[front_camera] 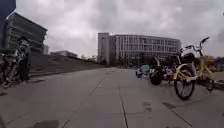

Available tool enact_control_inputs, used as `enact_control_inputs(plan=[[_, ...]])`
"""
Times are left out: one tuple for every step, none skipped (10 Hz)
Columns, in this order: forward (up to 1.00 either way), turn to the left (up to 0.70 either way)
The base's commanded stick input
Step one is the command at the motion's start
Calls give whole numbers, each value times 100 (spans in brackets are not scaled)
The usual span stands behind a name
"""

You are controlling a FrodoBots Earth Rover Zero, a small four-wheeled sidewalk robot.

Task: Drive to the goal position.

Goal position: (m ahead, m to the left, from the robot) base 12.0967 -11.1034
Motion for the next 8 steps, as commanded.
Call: enact_control_inputs(plan=[[70, 0], [70, 0], [70, 0], [70, 0], [70, 0], [70, 0], [70, 0], [70, 0]])
